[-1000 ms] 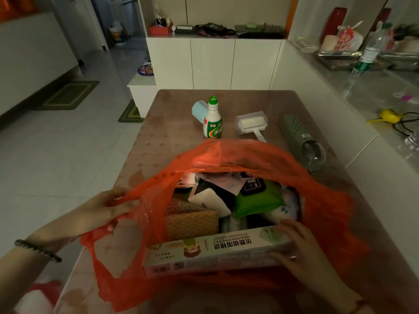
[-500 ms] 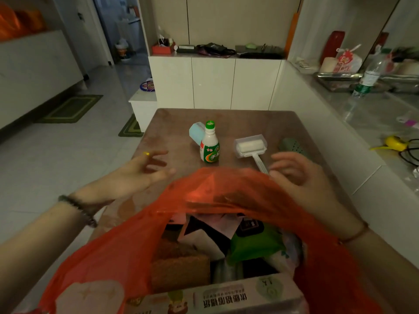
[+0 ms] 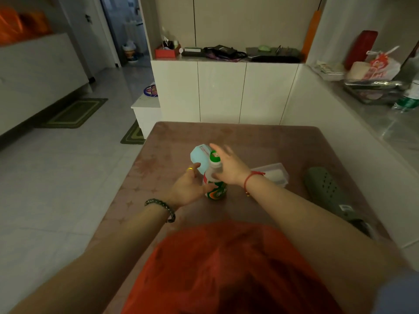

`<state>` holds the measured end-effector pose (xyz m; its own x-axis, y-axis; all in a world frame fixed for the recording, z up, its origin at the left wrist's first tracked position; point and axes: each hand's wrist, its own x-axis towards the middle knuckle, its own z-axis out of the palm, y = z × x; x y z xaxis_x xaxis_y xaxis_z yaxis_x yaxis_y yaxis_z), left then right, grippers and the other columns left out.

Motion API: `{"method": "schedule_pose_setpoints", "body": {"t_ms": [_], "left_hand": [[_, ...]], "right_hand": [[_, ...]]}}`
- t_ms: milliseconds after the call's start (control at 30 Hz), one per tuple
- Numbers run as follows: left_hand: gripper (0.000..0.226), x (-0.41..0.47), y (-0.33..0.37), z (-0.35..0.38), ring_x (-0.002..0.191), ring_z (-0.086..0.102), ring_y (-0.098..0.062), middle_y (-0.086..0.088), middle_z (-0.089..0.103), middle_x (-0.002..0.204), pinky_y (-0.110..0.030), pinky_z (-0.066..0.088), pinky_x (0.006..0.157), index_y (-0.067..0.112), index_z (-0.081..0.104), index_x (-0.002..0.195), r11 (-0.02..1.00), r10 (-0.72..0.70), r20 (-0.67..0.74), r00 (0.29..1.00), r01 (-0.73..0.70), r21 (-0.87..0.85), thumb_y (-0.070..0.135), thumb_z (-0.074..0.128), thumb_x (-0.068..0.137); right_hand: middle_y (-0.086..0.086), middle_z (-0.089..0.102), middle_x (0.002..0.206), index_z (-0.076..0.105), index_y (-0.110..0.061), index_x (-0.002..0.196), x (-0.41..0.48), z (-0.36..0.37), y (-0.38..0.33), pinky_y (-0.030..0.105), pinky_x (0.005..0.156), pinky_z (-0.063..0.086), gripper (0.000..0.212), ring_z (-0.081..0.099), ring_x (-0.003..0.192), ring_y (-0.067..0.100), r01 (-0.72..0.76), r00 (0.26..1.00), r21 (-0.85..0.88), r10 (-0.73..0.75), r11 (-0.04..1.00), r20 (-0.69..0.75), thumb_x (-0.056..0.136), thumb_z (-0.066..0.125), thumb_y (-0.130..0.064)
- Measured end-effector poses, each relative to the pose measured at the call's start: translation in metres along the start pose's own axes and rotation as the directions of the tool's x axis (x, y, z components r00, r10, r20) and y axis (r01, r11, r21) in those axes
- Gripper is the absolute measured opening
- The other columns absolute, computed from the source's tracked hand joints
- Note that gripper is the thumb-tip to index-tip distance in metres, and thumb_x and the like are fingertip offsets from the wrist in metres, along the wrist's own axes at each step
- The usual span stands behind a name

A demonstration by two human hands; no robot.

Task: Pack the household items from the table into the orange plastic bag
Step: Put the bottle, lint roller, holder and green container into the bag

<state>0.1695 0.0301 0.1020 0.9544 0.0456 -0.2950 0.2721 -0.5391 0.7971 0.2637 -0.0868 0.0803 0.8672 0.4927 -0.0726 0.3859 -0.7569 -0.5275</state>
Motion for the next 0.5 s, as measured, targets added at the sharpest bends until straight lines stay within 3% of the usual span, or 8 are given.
{"method": "schedule_pose_setpoints", "body": {"t_ms": [67,133,233,333,367,433,500], "left_hand": [[0.076,0.006,-0.007,0.005,0.121,0.043,-0.013,-0.005,0.036,0.147,-0.016,0.035,0.084,0.013,0.009,0.148,1.0,-0.017,0.012,1.0,0.018,-0.007,0.021,0.057,0.089],[0.077,0.008,-0.013,0.008,0.131,0.038,-0.018,-0.003,0.033,0.149,-0.022,0.036,0.094,0.014,0.01,0.148,0.999,-0.033,0.015,0.999,0.033,-0.006,0.022,0.059,0.088],[0.081,0.0,-0.015,0.012,0.134,0.035,-0.02,-0.001,0.03,0.151,-0.028,0.036,0.101,0.016,0.01,0.148,1.0,-0.002,0.042,0.999,0.002,0.004,0.025,0.062,0.086],[0.088,-0.02,-0.009,0.012,0.133,0.034,-0.015,0.007,0.032,0.144,-0.014,0.032,0.091,0.016,0.008,0.147,0.996,0.082,0.064,0.995,-0.084,0.022,0.025,0.066,0.082],[0.095,-0.031,-0.006,0.013,0.135,0.032,-0.014,0.012,0.028,0.141,-0.012,0.029,0.095,0.019,0.008,0.147,0.99,0.13,0.056,0.99,-0.132,0.04,0.03,0.071,0.077],[0.11,-0.054,-0.002,0.016,0.136,0.034,-0.015,0.005,0.027,0.149,-0.028,0.03,0.112,0.038,0.012,0.142,0.965,0.263,0.028,0.964,-0.264,0.016,0.047,0.08,0.056],[0.1,-0.082,0.003,0.022,0.126,0.048,-0.012,0.006,0.041,0.139,-0.037,0.044,0.105,0.055,0.024,0.127,0.911,0.409,-0.039,0.912,-0.41,-0.036,0.05,0.081,0.045]], "right_hand": [[0.017,0.033,0.144,0.029,-0.021,0.139,0.014,0.009,0.002,0.04,0.097,0.044,0.062,0.047,0.121,0.035,0.034,0.999,-0.099,-0.036,0.994,-0.015,0.085,0.056,-0.01],[0.017,0.051,0.127,0.043,-0.016,0.12,0.017,0.01,0.005,0.039,0.086,0.051,0.038,0.055,0.106,0.033,0.072,0.995,-0.203,-0.085,0.977,-0.058,0.085,0.056,-0.012],[0.014,0.057,0.118,0.046,-0.012,0.103,0.0,0.004,0.009,0.038,0.079,0.053,0.028,0.058,0.099,0.029,0.107,0.987,-0.284,-0.136,0.953,-0.083,0.082,0.062,-0.019],[0.004,0.059,0.099,0.05,-0.012,0.096,-0.053,-0.012,0.001,0.023,0.069,0.045,0.027,0.057,0.087,0.016,0.164,0.93,-0.012,-0.159,0.986,-0.331,0.077,0.068,-0.018],[-0.002,0.057,0.088,0.05,-0.014,0.091,-0.076,-0.02,-0.005,0.015,0.066,0.041,0.027,0.055,0.079,0.007,0.209,0.89,0.076,-0.158,0.975,-0.427,0.074,0.071,-0.018],[-0.012,0.054,0.076,0.05,-0.019,0.084,-0.125,-0.039,-0.018,0.005,0.062,0.039,0.029,0.053,0.069,-0.004,0.311,0.803,0.208,-0.139,0.927,-0.58,0.069,0.075,-0.016],[-0.015,0.057,0.075,0.052,-0.022,0.083,-0.177,-0.057,-0.034,0.009,0.062,0.046,0.029,0.056,0.07,-0.005,0.369,0.733,0.321,-0.06,0.872,-0.678,0.065,0.075,-0.018]]}}
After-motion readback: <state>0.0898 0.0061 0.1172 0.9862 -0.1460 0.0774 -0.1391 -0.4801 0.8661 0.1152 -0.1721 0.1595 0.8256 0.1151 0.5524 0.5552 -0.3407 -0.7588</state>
